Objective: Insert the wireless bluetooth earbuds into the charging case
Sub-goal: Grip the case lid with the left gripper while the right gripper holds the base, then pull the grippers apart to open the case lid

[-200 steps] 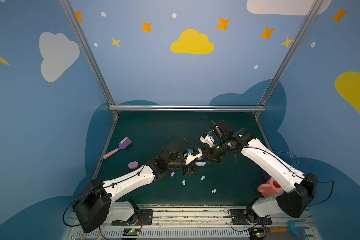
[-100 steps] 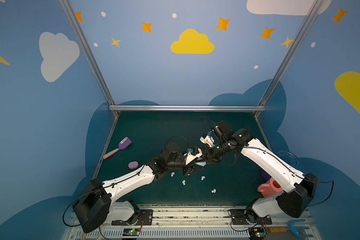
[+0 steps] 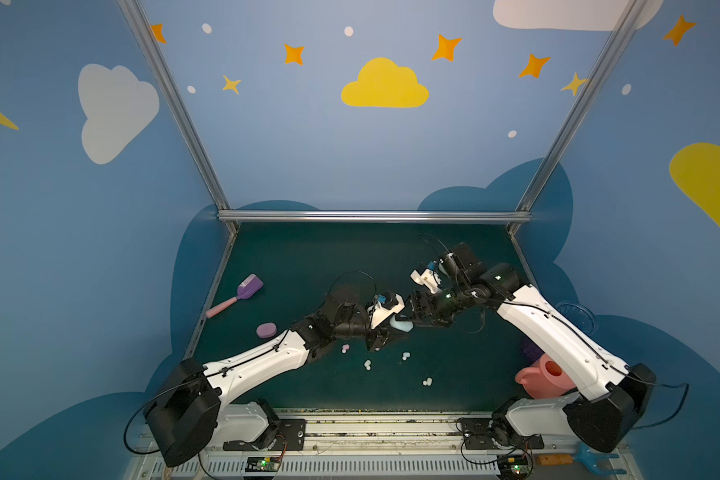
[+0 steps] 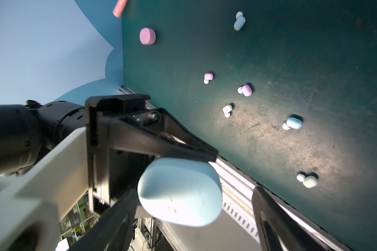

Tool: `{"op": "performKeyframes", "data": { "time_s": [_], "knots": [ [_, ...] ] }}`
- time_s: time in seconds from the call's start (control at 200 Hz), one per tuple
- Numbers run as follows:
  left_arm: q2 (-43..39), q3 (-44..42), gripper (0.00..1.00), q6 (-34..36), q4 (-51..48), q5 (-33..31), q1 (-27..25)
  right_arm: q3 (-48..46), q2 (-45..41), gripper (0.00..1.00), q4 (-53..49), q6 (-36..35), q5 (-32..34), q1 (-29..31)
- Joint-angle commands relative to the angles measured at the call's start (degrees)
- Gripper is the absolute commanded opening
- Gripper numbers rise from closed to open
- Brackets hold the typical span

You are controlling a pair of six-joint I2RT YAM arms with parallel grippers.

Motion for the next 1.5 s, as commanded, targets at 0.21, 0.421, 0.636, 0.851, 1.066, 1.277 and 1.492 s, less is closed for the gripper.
{"op": "performKeyframes", "data": {
  "time_s": [0.21, 0.421, 0.636, 0.851, 1.066, 1.277, 1.492],
  "knots": [
    [-6.4, -0.8, 0.04, -5.7, 0.2, 6.6, 0.4, -4.1, -9.5, 0.82, -2.7, -11.9, 5.0, -3.9],
    [-10.0, -3.2, 0.06, -6.0, -1.0, 8.0, -0.4, -10.1, -21.7, 0.82, 6.3, -22.6, 7.4, 2.0],
    [-10.5, -2.7, 0.03, -4.6, -2.8, 9.8, -2.9, -13.6, -27.7, 0.82, 10.3, -28.5, 7.7, 7.3],
    [-9.7, -1.1, 0.04, -2.7, -5.7, 10.2, -4.9, -11.8, -25.1, 0.82, 9.6, -31.5, 12.7, 12.7],
    [-8.7, -0.2, 0.04, -2.3, -5.3, 11.2, -5.2, -10.6, -22.9, 0.82, 9.2, -32.6, 13.9, 14.9],
    [-7.9, 1.1, 0.04, -1.2, -6.4, 11.6, -5.2, -9.0, -21.4, 0.82, 8.7, -33.9, 13.1, 15.9],
    [-7.8, 2.2, 0.03, -1.0, -6.4, 13.4, -5.2, -9.1, -19.8, 0.82, 7.4, -33.5, 16.0, 17.7]
  ]
}}
